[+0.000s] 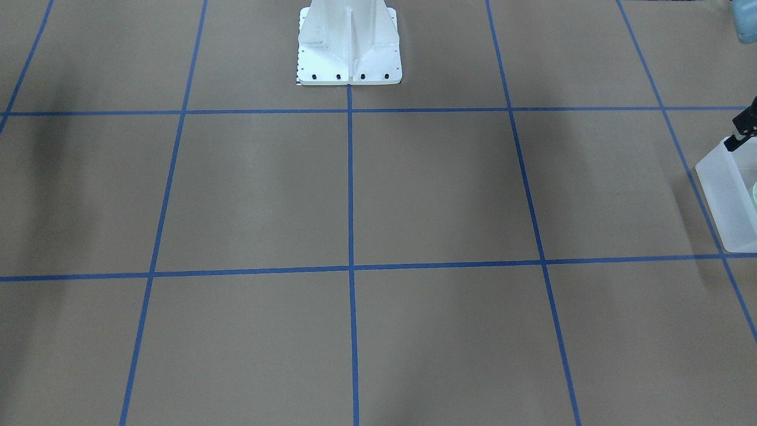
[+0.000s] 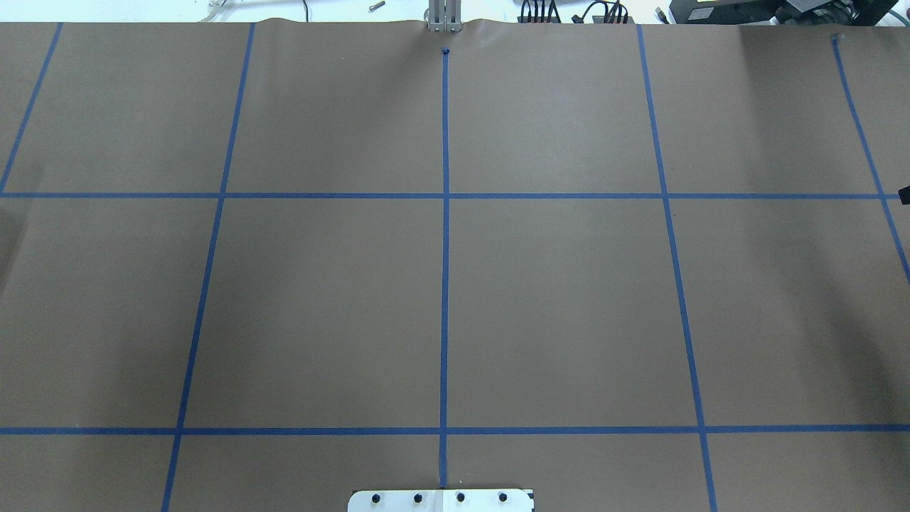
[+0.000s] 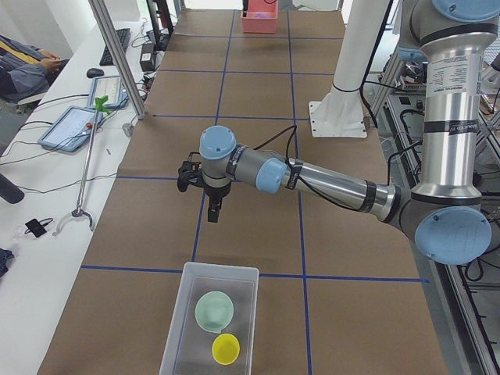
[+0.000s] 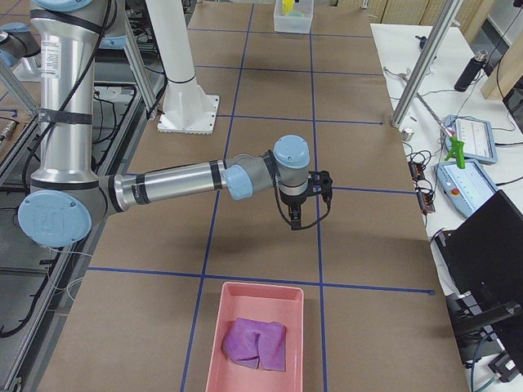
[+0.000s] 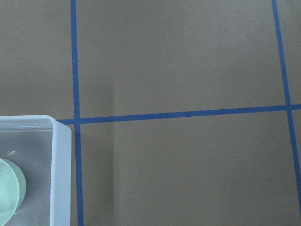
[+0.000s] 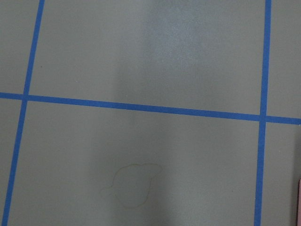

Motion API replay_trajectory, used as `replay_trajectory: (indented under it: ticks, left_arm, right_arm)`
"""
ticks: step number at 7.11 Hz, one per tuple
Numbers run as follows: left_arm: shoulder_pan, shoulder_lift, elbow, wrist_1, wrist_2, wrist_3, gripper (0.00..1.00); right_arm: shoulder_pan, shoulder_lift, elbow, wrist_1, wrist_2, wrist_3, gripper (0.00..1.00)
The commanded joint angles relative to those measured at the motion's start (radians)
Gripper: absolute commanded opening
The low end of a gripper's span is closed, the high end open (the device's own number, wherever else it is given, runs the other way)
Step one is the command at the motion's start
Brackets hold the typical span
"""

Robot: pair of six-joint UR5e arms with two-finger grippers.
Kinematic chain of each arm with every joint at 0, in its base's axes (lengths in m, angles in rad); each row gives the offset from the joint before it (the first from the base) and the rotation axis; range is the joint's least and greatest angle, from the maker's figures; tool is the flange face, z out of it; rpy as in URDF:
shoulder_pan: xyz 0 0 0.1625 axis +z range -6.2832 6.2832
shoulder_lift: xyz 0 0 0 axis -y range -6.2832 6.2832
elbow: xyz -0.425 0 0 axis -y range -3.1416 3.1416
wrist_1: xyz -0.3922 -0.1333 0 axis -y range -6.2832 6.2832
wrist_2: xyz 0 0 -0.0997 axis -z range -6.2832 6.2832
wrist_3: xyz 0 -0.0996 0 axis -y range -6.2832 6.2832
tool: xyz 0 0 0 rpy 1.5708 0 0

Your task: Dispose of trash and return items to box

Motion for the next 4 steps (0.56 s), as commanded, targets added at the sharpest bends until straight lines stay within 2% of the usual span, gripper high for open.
replay_trajectory:
  ticks: [1, 4]
  left_arm:
    - [0.0, 0.0, -0.001, -0.001, 0.0, 0.0, 0.97]
    - [0.026, -0.012, -0.001, -0.003, 0.006, 0.002, 0.98]
  right_arm:
    - [-0.002, 0.0, -0.005, 0.0, -0.001, 0.0, 1.0]
    - [-0.002, 0.0, -0.005, 0.0, -0.001, 0.0, 1.0]
